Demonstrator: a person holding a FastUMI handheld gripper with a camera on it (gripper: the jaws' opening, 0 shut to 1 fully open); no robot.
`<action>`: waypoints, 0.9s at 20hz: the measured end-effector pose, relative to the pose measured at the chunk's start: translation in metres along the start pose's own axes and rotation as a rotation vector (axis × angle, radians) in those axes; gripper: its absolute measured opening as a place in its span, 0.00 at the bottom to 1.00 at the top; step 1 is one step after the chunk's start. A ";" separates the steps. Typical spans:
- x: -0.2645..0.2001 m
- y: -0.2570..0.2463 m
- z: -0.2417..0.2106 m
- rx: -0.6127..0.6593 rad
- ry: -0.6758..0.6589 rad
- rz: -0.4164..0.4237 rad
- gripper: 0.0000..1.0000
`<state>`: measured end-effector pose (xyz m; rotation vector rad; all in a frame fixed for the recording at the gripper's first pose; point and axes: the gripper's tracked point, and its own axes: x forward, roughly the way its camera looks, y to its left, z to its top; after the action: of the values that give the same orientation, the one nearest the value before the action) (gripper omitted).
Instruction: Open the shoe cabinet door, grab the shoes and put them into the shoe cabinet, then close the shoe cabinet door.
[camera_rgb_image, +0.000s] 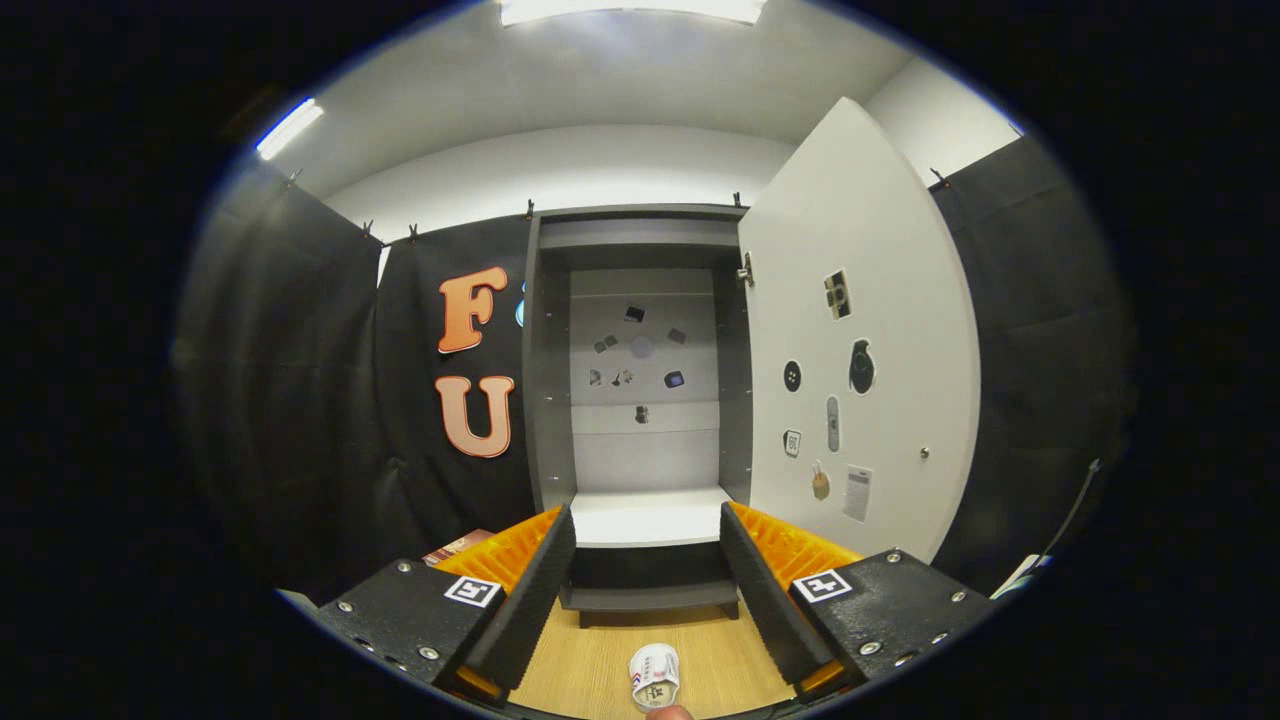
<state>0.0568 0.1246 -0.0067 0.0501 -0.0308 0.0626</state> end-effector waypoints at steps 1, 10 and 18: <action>0.003 0.006 -0.002 -0.003 0.001 0.001 0.91; 0.022 0.027 -0.058 0.010 0.104 -0.005 0.91; 0.046 0.027 -0.186 0.060 0.351 -0.009 0.92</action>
<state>0.1067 0.1642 -0.1893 0.0987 0.3227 0.0622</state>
